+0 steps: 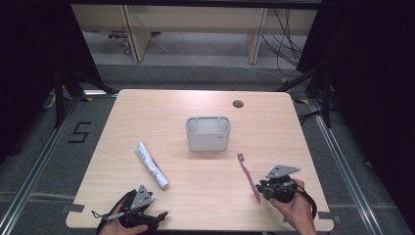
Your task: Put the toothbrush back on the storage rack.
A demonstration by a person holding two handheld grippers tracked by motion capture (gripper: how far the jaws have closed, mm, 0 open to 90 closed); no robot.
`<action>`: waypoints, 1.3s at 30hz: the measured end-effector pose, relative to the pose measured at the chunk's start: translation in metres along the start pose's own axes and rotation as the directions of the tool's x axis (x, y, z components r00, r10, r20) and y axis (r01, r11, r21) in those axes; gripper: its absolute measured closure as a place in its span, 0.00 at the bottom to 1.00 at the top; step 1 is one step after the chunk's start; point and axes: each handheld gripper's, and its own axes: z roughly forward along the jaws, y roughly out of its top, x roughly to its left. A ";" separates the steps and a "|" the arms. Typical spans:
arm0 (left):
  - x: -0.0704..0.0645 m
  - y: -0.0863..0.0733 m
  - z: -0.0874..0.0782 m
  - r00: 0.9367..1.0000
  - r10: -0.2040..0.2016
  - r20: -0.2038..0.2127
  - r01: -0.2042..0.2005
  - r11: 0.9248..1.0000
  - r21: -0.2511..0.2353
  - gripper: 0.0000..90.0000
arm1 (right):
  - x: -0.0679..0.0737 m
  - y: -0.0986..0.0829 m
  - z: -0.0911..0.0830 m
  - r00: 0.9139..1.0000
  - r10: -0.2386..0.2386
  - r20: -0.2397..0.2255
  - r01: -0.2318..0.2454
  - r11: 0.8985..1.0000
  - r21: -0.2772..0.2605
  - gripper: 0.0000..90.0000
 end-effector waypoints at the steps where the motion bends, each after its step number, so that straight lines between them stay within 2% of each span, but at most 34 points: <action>1: 0.000 0.000 0.000 1.000 0.000 0.000 0.000 1.000 0.000 0.18 | 0.000 0.000 0.000 1.000 0.000 0.000 0.000 1.000 0.000 0.81; 2: 0.000 0.000 0.001 1.000 -0.003 -0.011 0.003 1.000 0.000 0.18 | -0.003 0.007 0.001 1.000 -0.003 -0.001 0.003 1.000 0.019 0.79; 3: -0.001 0.000 0.001 1.000 -0.017 0.003 0.017 1.000 -0.012 0.18 | -0.003 0.009 0.001 1.000 -0.004 0.001 0.004 1.000 0.030 0.78; 5: 0.000 0.000 0.001 1.000 -0.002 -0.004 0.002 1.000 -0.005 0.18 | -0.004 0.015 0.003 1.000 -0.003 0.005 0.003 0.999 0.033 0.77; 6: 0.000 0.000 0.001 1.000 -0.002 -0.014 0.002 1.000 -0.001 0.18 | -0.005 0.020 0.004 1.000 -0.021 0.007 0.021 0.999 0.048 0.77; 7: 0.000 0.000 0.000 1.000 0.000 -0.007 0.000 1.000 0.002 0.18 | -0.004 0.024 0.006 1.000 -0.015 0.013 0.015 0.999 0.044 0.77; 8: 0.001 0.000 0.000 1.000 -0.001 -0.001 0.001 1.000 0.005 0.18 | -0.005 0.028 0.008 0.999 -0.044 0.025 0.042 0.998 0.053 0.77; 10: 0.000 0.000 0.000 1.000 -0.012 0.003 0.012 1.000 -0.002 0.18 | -0.004 0.031 0.012 0.999 -0.044 0.029 0.042 0.998 0.056 0.76; 11: 0.000 -0.001 0.000 1.000 -0.018 0.004 0.018 1.000 -0.008 0.18 | -0.004 0.036 0.018 0.997 -0.073 0.030 0.070 0.994 0.087 0.76; 12: 0.000 -0.001 0.000 1.000 -0.020 0.001 0.020 1.000 -0.009 0.18 | -0.002 0.038 0.021 0.998 -0.061 0.026 0.059 0.994 0.089 0.76; 14: 0.000 0.000 0.000 1.000 -0.011 0.003 0.011 1.000 -0.007 0.18 | -0.003 0.041 0.025 0.997 -0.078 0.029 0.074 0.990 0.117 0.76; 17: 0.000 0.000 -0.001 1.000 -0.005 0.000 0.005 1.000 -0.004 0.18 | -0.003 0.044 0.029 0.996 -0.081 0.038 0.075 0.987 0.140 0.75; 19: 0.000 0.000 0.000 1.000 -0.023 0.004 0.023 1.000 -0.011 0.18 | -0.003 0.046 0.032 0.996 -0.080 0.032 0.075 0.986 0.151 0.75; 23: 0.000 0.000 -0.001 1.000 -0.002 -0.001 0.002 1.000 -0.001 0.18 | -0.005 0.049 0.035 0.997 -0.067 0.039 0.059 0.983 0.172 0.75; 24: 0.000 0.000 0.000 1.000 -0.013 -0.002 0.013 1.000 -0.010 0.18 | -0.006 0.050 0.036 0.998 -0.059 0.032 0.053 0.982 0.179 0.75; 27: 0.000 0.000 -0.001 1.000 -0.008 -0.003 0.008 1.000 -0.004 0.18 | -0.007 0.051 0.041 0.997 -0.063 0.037 0.054 0.979 0.198 0.75; 29: 0.000 0.000 0.000 1.000 -0.014 0.005 0.014 1.000 -0.010 0.18 | -0.007 0.051 0.043 0.997 -0.071 0.026 0.064 0.977 0.205 0.75; 30: 0.000 0.000 0.000 1.000 -0.012 -0.005 0.012 1.000 -0.009 0.18 | -0.007 0.052 0.043 0.998 -0.063 0.021 0.057 0.976 0.211 0.75; 31: -0.001 0.000 -0.001 1.000 -0.013 0.002 0.013 1.000 -0.010 0.18 | -0.006 0.052 0.044 0.998 -0.059 0.021 0.053 0.975 0.215 0.76; 32: 0.000 0.000 -0.001 1.000 -0.006 -0.001 0.006 1.000 -0.005 0.18 | -0.007 0.052 0.045 0.997 -0.076 0.015 0.071 0.975 0.212 0.76; 34: 0.000 0.000 0.000 1.000 -0.009 -0.001 0.009 1.000 -0.006 0.18 | -0.007 0.053 0.045 0.998 -0.065 0.015 0.060 0.971 0.230 0.77; 35: 0.001 0.000 -0.001 1.000 0.002 0.002 -0.002 1.000 0.009 0.18 | -0.008 0.054 0.046 0.997 -0.078 0.017 0.072 0.970 0.233 0.78; 37: -0.001 0.000 0.000 1.000 -0.015 0.001 0.015 1.000 -0.011 0.18 | -0.007 0.056 0.046 0.997 -0.073 0.016 0.067 0.968 0.243 0.79; 38: 0.000 0.000 -0.001 1.000 -0.008 -0.002 0.008 1.000 -0.005 0.18 | -0.009 0.057 0.047 0.996 -0.090 0.009 0.085 0.967 0.242 0.81; 39: 0.000 0.000 0.000 1.000 -0.013 0.001 0.013 1.000 -0.010 0.18 | -0.007 0.058 0.047 0.997 -0.071 0.010 0.066 0.964 0.259 0.81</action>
